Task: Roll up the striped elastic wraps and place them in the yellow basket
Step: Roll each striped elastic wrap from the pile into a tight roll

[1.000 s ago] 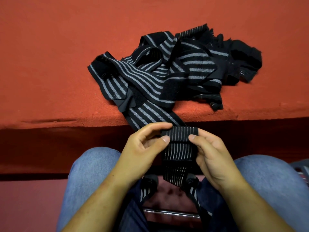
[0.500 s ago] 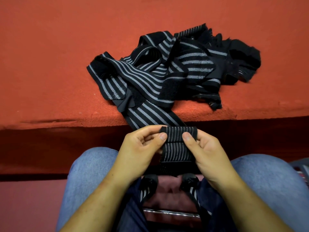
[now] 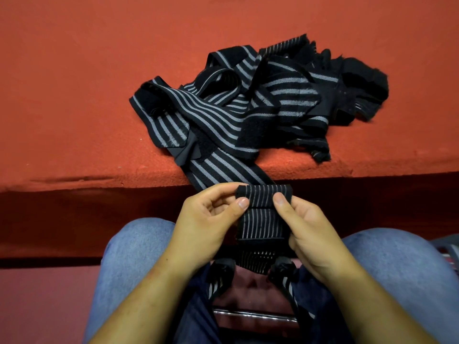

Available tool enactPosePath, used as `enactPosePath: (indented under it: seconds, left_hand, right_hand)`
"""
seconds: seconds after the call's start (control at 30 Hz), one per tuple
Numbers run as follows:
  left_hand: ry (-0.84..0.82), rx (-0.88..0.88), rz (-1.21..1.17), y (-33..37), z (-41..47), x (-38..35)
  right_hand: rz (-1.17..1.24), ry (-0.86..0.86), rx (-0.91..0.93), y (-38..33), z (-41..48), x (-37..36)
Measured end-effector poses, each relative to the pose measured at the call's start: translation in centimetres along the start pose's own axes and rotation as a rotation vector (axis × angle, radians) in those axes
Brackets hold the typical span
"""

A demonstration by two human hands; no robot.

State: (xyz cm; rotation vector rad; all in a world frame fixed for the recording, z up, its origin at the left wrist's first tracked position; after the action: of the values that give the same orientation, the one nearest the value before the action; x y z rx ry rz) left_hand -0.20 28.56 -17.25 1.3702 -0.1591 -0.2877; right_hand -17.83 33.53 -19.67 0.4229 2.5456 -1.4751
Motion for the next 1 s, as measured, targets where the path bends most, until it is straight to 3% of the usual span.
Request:
enactPosePath:
  seconds: [0.17, 0.43, 0.7, 0.83, 1.0]
  left_hand:
    - [0.024, -0.053, 0.043, 0.56, 0.15, 0.05]
    - [0.002, -0.142, 0.134, 0.97, 0.19, 0.17]
    - [-0.061, -0.249, 0.201, 0.62, 0.20, 0.32]
    - [-0.099, -0.203, 0.210, 0.76, 0.13, 0.20]
    - [-0.019, -0.001, 0.002, 0.65, -0.12, -0.06]
  right_hand:
    - [-0.054, -0.010, -0.067, 0.19, 0.08, -0.08]
    - [0.103, -0.156, -0.070, -0.16, -0.39, -0.35]
    - [0.113, -0.080, -0.019, -0.39, -0.36, -0.38]
    - [0.119, -0.061, 0.001, -0.43, -0.33, -0.18]
    - [0.065, -0.053, 0.005, -0.41, -0.37, -0.09]
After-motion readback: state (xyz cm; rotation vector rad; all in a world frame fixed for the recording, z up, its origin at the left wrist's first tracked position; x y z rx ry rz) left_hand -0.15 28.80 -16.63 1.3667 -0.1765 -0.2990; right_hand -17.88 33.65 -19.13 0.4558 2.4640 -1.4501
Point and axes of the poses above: each hand's wrist, its own z-axis towards the middle knuckle, its own x-axis out of the back of the hand, y = z × x, the point moved 2 cm from there along z, towards the middle knuckle, and after that the axes turned 15 degrees about -x, right-handed, at the moved point
